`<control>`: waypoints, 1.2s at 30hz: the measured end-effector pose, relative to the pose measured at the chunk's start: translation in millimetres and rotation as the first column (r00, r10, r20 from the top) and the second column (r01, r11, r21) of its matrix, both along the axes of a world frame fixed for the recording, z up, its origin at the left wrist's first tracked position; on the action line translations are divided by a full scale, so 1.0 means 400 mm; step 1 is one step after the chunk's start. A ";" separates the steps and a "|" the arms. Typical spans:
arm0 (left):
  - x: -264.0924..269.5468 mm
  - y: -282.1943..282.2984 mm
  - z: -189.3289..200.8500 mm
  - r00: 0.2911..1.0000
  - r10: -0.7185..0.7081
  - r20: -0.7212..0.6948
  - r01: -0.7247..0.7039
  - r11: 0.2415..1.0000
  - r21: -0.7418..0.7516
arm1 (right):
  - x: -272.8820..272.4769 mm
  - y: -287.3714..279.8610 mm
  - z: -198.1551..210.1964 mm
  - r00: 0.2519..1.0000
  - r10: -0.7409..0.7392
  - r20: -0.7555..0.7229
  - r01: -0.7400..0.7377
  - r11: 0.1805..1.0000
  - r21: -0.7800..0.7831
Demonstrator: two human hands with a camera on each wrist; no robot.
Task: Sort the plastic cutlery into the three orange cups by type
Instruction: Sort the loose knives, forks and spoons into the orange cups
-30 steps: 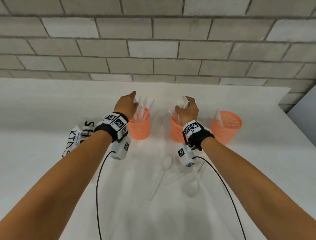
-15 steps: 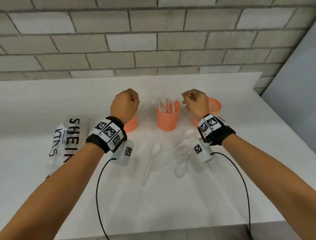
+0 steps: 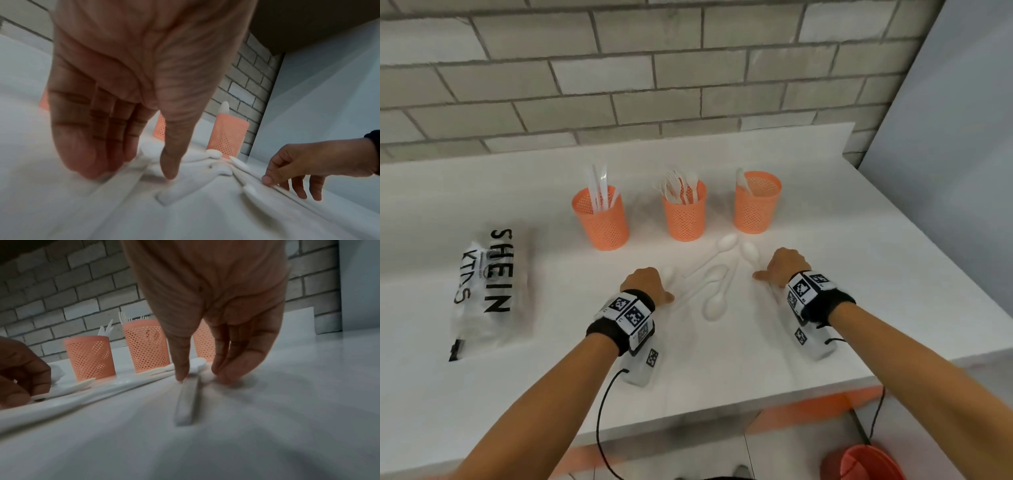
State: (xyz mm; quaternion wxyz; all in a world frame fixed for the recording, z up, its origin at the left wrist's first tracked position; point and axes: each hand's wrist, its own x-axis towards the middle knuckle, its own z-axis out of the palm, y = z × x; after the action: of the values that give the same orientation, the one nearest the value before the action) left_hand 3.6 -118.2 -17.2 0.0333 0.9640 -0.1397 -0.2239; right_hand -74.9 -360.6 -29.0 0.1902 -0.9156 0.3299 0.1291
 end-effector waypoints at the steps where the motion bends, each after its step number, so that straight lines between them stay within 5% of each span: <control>1: -0.006 -0.003 -0.004 1.000 0.012 -0.002 -0.012 1.000 -0.004 | -0.001 0.006 -0.006 1.000 -0.006 0.006 0.006 1.000 0.008; 5: -0.019 -0.002 -0.008 0.998 0.059 -0.023 -0.061 0.996 -0.070 | -0.010 0.019 -0.007 0.998 -0.052 0.045 0.049 0.996 0.074; 8: -0.022 -0.006 -0.008 0.984 0.172 -0.037 -0.176 0.947 -0.269 | -0.021 0.025 0.006 0.971 -0.080 0.223 0.045 0.986 0.160; 13: -0.043 -0.051 -0.016 0.991 0.133 -0.025 -0.125 0.825 -0.551 | -0.028 0.071 0.037 0.896 0.254 0.366 -0.285 0.958 0.034; 19: -0.049 -0.104 -0.043 0.999 0.009 -0.037 -0.027 0.856 -0.517 | -0.019 0.115 0.028 0.794 0.593 0.130 -0.587 0.805 -0.084; 29: -0.015 -0.178 -0.040 0.995 -0.098 0.024 0.101 0.947 -0.305 | -0.066 0.053 0.023 0.800 0.591 0.103 -0.576 0.805 -0.145; 36: 0.023 -0.262 -0.013 0.973 -0.063 0.223 0.156 0.890 -0.428 | -0.118 -0.061 0.049 0.940 0.146 0.308 -0.165 0.986 0.036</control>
State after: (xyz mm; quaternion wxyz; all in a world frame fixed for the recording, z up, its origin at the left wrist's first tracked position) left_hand 12.8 -223.0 -22.4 0.2246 0.9393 -0.2438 -0.0882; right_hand -122.1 -384.8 -9.4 0.2559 -0.9415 0.2190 0.0115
